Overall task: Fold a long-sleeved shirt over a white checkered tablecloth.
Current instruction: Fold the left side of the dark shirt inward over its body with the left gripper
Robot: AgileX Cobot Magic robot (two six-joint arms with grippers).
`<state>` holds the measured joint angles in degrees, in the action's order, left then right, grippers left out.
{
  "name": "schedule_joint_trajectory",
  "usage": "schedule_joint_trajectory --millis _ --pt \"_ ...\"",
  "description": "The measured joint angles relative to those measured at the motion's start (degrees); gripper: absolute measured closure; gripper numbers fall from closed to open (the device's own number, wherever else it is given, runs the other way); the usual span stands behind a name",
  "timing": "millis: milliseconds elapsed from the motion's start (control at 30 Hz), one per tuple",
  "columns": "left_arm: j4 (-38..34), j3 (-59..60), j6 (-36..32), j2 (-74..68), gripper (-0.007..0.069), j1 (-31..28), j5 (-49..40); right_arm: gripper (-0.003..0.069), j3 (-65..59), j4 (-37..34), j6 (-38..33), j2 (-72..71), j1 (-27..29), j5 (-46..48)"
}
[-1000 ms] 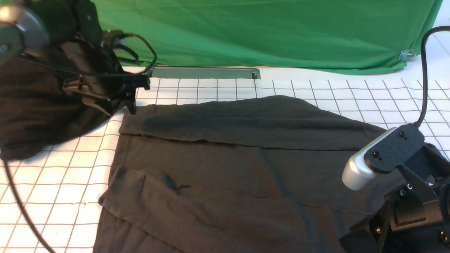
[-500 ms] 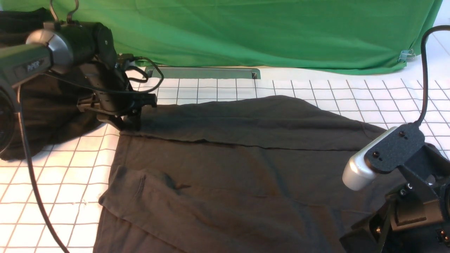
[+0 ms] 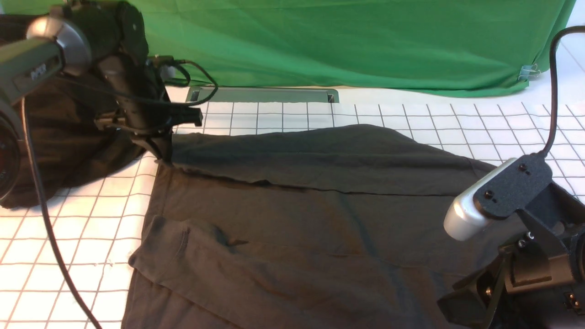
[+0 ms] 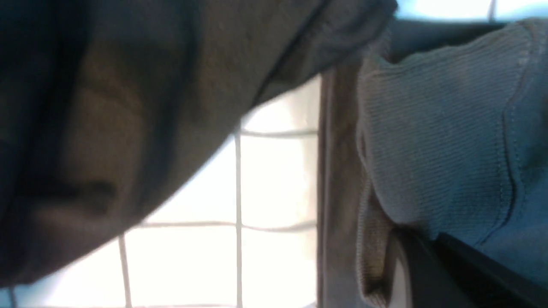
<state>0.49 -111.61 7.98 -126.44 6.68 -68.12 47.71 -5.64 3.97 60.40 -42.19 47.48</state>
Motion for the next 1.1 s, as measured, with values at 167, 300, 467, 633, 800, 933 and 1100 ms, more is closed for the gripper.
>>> schedule_joint_trajectory --millis 167,300,467,633,800,933,1100 --pt "-0.16 0.88 -1.44 4.59 0.0620 1.86 -0.86 0.0459 0.00 10.84 6.38 0.00 0.28 -2.48" --pt "-2.79 6.92 -1.82 12.82 0.0620 3.52 -0.86 0.0467 1.19 20.45 11.50 1.31 5.05 -3.88" --pt "-3.63 22.31 0.43 24.72 0.0620 4.63 -1.10 0.0492 4.44 22.22 10.93 6.18 14.34 -4.26" --pt "-4.41 33.58 2.93 34.56 0.0620 4.70 -1.31 0.0490 5.50 22.37 9.90 9.63 17.20 -4.64" --pt "-4.69 42.86 4.34 41.38 0.0620 4.70 -1.46 0.0486 5.64 19.69 8.03 12.84 17.26 -5.44" --pt "-7.93 49.30 3.63 42.25 0.0620 4.70 0.04 0.0482 5.64 17.05 7.08 14.08 17.26 -7.05" --pt "-12.03 54.62 1.13 42.25 0.0585 4.76 3.96 0.0475 5.64 16.28 7.02 14.20 17.26 -7.46"
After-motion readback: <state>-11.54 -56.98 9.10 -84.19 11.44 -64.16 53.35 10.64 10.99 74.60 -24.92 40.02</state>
